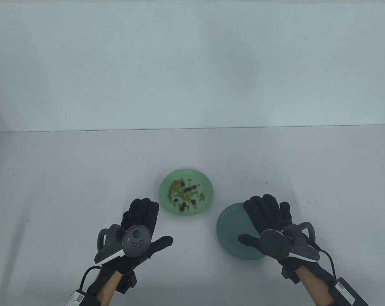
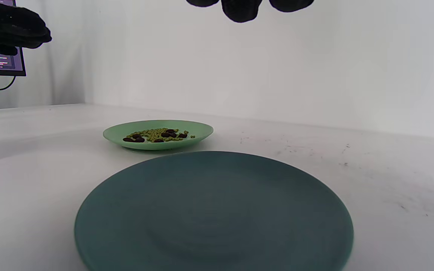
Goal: Pick cranberries with hand pinch into plate
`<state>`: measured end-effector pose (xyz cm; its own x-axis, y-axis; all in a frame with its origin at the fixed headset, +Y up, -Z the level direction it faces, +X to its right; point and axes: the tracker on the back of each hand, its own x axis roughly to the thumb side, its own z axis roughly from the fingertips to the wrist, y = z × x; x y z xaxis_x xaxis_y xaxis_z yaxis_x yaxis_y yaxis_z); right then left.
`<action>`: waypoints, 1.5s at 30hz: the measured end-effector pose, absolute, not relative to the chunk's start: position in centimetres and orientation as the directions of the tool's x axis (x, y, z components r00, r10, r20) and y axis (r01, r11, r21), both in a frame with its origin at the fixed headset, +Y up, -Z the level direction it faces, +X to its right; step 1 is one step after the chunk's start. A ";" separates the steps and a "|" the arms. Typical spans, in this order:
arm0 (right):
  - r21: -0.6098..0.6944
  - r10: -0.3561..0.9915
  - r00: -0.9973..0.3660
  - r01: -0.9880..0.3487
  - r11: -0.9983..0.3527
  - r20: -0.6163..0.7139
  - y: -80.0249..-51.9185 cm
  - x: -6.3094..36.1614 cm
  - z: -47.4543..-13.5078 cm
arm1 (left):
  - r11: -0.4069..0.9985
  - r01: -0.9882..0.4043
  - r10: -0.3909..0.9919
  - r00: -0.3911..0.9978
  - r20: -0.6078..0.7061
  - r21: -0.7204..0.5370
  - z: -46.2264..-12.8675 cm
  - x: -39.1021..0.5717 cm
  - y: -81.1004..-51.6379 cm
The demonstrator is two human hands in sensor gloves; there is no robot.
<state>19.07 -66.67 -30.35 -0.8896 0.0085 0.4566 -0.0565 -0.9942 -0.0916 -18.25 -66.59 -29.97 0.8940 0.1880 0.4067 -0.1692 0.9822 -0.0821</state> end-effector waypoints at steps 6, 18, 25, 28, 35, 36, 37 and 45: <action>-0.092 0.005 -0.891 -0.052 -0.994 0.455 -66.6 19.0 -30.4 | 0.982 -0.169 0.189 0.896 0.402 -0.086 -30.0 -18.3 -66.6; -0.093 0.008 -0.895 -0.055 -0.994 0.447 -66.6 19.2 -30.5 | 0.978 -0.184 0.209 0.893 0.398 -0.100 -30.1 -18.3 -66.7; -0.100 0.002 -0.894 -0.052 -0.994 0.448 -66.6 19.2 -30.5 | 0.978 -0.179 0.207 0.898 0.387 -0.108 -30.1 -18.2 -66.9; -0.103 -0.001 -0.895 -0.051 -0.993 0.447 -66.5 19.3 -30.5 | 0.974 -0.195 0.224 0.903 0.365 -0.117 -30.5 -18.1 -66.8; -0.105 0.003 -0.893 -0.056 -0.993 0.450 -66.5 19.4 -30.5 | 0.985 -0.159 0.173 0.939 0.298 -0.069 -33.3 -17.8 -64.9; -0.107 0.000 -0.893 -0.054 -0.993 0.450 -66.5 19.4 -30.4 | 0.987 -0.150 0.162 0.944 0.288 -0.064 -34.0 -17.7 -64.7; -0.109 -0.002 -0.893 -0.052 -0.993 0.450 -66.5 19.4 -30.4 | 0.988 -0.144 0.155 0.949 0.274 -0.059 -34.7 -17.5 -64.6; -0.111 -0.010 -0.893 -0.045 -0.993 0.449 -66.5 19.5 -30.3 | 0.987 -0.135 0.146 0.979 0.139 -0.085 -40.5 -17.0 -65.9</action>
<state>19.52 -66.47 -30.35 -0.8933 -0.0095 0.4494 -0.0450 -0.9929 -0.1105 -17.04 -65.95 -40.50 0.9794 0.1461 0.1394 -0.1351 0.9871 -0.0854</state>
